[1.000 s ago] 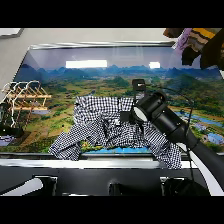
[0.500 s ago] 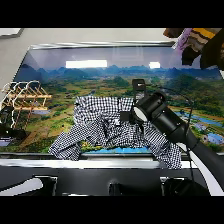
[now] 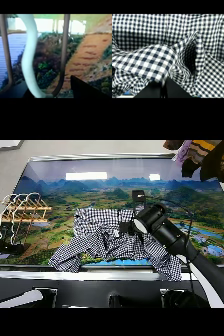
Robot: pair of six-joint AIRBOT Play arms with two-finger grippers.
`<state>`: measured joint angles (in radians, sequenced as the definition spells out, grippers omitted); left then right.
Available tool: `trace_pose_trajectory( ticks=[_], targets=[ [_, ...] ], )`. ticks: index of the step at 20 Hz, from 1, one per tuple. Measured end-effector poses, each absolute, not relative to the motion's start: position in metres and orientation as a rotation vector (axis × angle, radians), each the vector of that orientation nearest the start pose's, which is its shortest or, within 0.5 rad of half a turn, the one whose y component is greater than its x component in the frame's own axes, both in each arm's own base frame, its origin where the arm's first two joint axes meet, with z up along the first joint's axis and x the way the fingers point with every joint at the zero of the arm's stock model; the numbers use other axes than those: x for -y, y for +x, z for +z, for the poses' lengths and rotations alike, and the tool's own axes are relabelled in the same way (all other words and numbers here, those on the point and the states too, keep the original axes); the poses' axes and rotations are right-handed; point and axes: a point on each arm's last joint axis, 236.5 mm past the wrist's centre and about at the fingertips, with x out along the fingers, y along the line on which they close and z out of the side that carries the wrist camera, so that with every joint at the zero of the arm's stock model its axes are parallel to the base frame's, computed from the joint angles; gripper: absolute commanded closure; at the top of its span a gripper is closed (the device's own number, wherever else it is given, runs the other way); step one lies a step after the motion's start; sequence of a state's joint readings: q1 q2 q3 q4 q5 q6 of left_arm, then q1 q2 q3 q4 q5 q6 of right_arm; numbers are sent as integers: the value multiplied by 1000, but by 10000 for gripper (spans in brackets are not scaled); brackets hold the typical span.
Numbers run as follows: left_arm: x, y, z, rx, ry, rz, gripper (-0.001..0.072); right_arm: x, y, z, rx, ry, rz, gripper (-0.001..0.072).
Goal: Fold the clothes and pants, and hang the long-sleeved shirts on hangers.
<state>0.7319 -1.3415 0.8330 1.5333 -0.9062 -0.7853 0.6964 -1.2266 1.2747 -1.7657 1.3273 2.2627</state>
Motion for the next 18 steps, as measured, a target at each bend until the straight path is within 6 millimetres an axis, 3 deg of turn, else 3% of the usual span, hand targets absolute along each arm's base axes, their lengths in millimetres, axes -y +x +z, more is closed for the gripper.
trace_pose_trajectory(
  ticks=[2, 4, 12, 18],
  targets=[
    [-214, 251, -110, -1436, 78, 36, 596, -203, 312, 62, -1222, 10, 45, 670],
    [-214, 250, -112, -1436, 82, 37, 674, -203, 312, 62, -1222, 10, 45, 670],
    [-216, 253, -106, -1426, 88, 43, 676, -203, 312, 62, -1220, 11, 46, 670],
    [-215, 303, -56, -1228, 56, 84, 677, -203, 312, 62, -1220, 10, 46, 670]
  ],
)
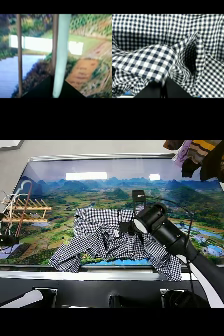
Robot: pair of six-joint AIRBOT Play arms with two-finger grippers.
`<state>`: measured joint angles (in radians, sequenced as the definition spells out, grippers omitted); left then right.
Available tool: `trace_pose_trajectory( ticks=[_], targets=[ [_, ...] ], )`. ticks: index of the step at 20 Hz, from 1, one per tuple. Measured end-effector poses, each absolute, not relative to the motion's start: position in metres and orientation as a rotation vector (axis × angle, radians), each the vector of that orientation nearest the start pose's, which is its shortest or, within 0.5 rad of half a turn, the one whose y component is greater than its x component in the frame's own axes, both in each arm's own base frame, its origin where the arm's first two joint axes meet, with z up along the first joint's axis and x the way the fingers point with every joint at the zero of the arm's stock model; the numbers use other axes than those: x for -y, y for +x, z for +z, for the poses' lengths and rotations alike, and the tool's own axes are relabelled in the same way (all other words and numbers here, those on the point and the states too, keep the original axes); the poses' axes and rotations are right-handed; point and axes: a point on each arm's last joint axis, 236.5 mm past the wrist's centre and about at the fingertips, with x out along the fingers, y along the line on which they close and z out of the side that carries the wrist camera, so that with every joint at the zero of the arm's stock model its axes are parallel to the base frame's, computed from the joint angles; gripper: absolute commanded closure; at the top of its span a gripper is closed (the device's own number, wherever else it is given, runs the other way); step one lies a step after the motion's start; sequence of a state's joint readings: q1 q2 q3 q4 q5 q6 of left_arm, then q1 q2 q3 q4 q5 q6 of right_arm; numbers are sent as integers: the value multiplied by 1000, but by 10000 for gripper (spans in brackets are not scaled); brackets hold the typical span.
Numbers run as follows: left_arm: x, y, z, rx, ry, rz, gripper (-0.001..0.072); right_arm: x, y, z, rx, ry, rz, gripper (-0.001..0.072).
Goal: Fold the clothes and pants, and hang the long-sleeved shirts on hangers.
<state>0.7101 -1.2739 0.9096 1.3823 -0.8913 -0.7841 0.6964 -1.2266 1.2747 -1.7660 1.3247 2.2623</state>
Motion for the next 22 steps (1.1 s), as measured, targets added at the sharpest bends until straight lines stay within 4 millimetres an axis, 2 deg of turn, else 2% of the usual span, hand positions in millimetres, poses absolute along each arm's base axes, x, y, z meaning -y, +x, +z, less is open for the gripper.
trace_pose_trajectory(
  ticks=[4, 8, 11, 13, 16, 19, 22],
  targets=[
    [-207, 344, -12, -1071, 67, 89, 677, -202, 311, 62, -1224, 8, 44, 670],
    [-186, 383, 39, -925, 101, 59, 678, -202, 311, 61, -1228, 6, 41, 670],
    [-156, 406, 76, -837, 133, 14, 678, -200, 312, 62, -1223, 0, 37, 671],
    [-124, 411, 91, -816, 146, -52, 678, -197, 314, 62, -1213, -10, 29, 671],
    [-66, 396, 87, -894, 156, -212, 678, -193, 317, 64, -1199, -23, 16, 671],
    [-10, 363, 72, -1018, 162, -392, 678, -190, 320, 65, -1185, -23, -4, 671],
    [35, 327, 64, -1116, 160, -521, 678, -183, 326, 67, -1159, -16, -47, 671]
  ],
)
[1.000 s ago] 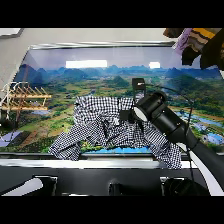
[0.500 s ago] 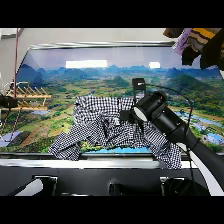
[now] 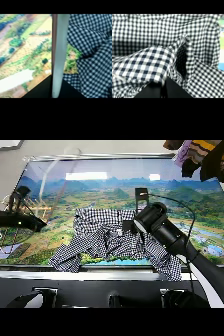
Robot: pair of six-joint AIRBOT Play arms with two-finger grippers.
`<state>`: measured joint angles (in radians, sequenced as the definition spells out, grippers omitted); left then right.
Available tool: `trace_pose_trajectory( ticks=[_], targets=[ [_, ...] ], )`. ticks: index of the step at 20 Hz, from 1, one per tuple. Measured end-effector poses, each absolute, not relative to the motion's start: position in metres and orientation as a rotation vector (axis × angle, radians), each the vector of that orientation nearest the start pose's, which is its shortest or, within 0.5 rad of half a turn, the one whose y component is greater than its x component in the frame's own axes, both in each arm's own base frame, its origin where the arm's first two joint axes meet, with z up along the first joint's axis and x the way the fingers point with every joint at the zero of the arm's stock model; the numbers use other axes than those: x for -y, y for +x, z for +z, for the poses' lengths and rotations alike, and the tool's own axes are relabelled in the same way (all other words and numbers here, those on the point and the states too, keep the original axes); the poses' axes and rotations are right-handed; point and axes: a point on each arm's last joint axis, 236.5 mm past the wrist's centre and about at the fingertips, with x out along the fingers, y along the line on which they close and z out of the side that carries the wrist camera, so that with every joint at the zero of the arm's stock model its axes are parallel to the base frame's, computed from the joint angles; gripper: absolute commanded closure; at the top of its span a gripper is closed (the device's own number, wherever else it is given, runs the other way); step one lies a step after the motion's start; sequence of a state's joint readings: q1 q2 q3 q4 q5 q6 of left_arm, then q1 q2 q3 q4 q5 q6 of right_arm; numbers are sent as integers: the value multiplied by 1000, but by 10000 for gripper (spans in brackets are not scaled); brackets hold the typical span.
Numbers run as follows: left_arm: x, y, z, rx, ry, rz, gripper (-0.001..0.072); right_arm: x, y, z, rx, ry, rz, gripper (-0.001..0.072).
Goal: Fold the clothes and pants, and hang the long-sleeved shirts on hangers.
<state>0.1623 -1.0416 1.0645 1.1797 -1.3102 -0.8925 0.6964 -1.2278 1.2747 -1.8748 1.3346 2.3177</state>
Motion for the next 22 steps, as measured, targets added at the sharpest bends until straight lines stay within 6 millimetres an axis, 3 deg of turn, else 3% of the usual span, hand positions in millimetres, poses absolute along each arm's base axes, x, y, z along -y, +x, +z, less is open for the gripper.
trace_pose_trajectory(
  ticks=[4, 10, 16, 22],
  targets=[
    [75, 276, 56, -1202, 220, -655, 678, -176, 333, 62, -1145, -8, -106, 671],
    [89, 209, 42, -1330, 322, -719, 677, -144, 353, 54, -1149, 170, -264, 671],
    [102, 175, 40, -1374, 380, -778, 678, -117, 370, 39, -1186, 273, -318, 671],
    [116, 152, 40, -1401, 455, -866, 678, -111, 379, 15, -1234, 261, -324, 671]
  ],
)
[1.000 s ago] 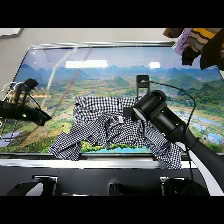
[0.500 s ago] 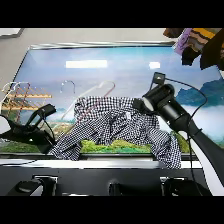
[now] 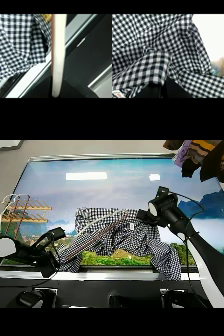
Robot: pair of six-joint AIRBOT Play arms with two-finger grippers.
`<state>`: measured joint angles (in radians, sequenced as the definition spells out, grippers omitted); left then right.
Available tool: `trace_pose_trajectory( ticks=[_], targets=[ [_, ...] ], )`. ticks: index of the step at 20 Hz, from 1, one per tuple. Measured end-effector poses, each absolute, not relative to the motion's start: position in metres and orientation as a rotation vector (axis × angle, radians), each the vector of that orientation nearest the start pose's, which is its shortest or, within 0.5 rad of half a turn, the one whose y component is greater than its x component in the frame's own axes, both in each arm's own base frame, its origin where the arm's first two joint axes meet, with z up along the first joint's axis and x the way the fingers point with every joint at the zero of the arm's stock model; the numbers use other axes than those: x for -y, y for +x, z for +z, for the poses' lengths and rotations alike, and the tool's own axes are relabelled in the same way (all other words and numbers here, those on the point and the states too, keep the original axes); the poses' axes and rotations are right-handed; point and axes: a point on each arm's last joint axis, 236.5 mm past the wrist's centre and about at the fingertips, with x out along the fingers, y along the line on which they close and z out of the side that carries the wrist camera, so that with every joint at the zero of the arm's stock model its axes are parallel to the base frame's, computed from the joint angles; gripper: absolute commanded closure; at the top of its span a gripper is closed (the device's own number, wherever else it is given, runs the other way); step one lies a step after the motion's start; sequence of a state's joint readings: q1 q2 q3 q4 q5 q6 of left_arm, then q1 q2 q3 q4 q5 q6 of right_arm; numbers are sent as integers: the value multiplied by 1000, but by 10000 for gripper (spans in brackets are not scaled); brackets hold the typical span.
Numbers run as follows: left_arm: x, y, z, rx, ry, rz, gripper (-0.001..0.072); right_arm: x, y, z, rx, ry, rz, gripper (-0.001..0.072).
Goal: Fold the clothes and pants, and hang the long-sleeved shirts on hangers.
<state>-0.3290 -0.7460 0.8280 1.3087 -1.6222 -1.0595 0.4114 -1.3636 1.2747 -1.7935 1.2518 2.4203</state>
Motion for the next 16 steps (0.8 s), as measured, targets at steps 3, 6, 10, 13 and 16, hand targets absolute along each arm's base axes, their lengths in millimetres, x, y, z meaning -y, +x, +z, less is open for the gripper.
trace_pose_trajectory(
  ticks=[3, 6, 10, 13, 16],
  targets=[
    [121, 146, 40, -1410, 466, -878, 678, -112, 382, 10, -1235, 263, -320, 671],
    [126, 140, 40, -1412, 491, -911, 678, -114, 386, 9, -1228, 269, -314, 671],
    [133, 132, 40, -1420, 511, -937, 678, -115, 388, 9, -1220, 275, -310, 671],
    [138, 133, 40, -1407, 515, -942, 678, -118, 391, 16, -1214, 276, -293, 672],
    [145, 143, 37, -1381, 508, -934, 678, -123, 391, 28, -1205, 274, -260, 672]
  ],
)
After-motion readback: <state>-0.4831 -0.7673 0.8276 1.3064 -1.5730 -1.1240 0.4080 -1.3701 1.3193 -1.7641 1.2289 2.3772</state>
